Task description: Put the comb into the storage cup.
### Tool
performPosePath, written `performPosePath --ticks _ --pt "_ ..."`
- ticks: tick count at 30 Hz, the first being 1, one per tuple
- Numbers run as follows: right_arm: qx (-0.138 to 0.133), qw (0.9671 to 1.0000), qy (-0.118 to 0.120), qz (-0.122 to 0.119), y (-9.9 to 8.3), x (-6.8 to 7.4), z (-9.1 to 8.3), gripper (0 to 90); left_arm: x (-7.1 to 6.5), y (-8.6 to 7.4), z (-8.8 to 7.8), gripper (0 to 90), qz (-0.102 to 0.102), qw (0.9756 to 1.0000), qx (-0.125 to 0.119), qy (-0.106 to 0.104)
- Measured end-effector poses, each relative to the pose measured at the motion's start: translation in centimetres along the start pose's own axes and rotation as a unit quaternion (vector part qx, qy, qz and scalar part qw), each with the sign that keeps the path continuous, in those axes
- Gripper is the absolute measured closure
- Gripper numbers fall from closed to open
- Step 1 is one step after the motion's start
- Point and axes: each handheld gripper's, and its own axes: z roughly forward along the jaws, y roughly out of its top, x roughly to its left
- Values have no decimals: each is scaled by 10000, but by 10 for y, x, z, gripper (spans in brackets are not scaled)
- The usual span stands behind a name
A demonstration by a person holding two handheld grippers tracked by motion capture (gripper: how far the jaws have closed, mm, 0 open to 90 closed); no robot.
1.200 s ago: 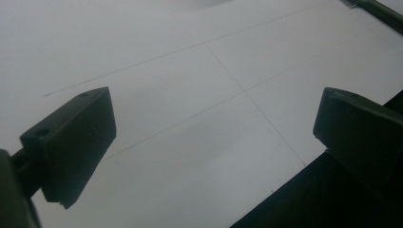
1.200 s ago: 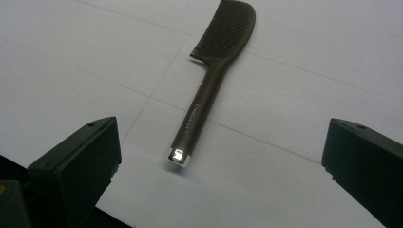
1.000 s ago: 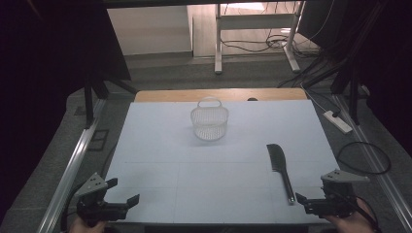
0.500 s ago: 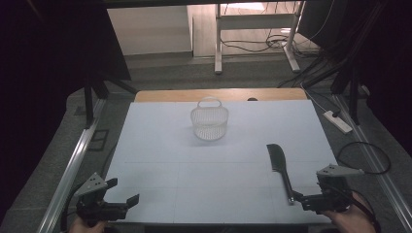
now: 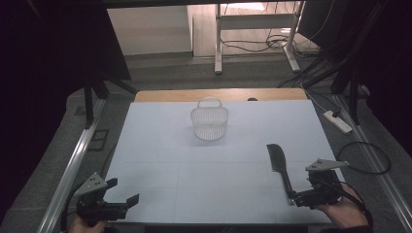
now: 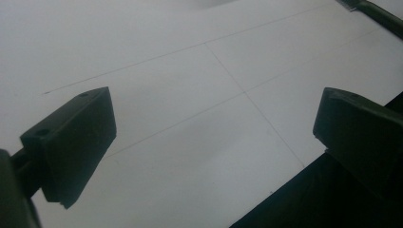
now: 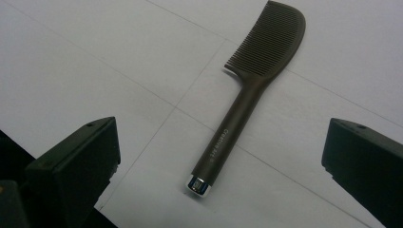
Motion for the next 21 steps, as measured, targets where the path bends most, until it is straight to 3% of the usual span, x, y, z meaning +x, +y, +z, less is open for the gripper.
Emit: performPosePath --ticks 4,16,21 --pt "31 10000 -34 -61 4 0 5 0 0 0 0 15 -7 10000 -1 -9" --pt "165 9998 69 96 17 -4 18 0 1 0 0 16 -38 10000 -7 -38" --pt "272 9996 64 21 24 -2 22 0 1 0 0 16 -39 10000 -11 -44"
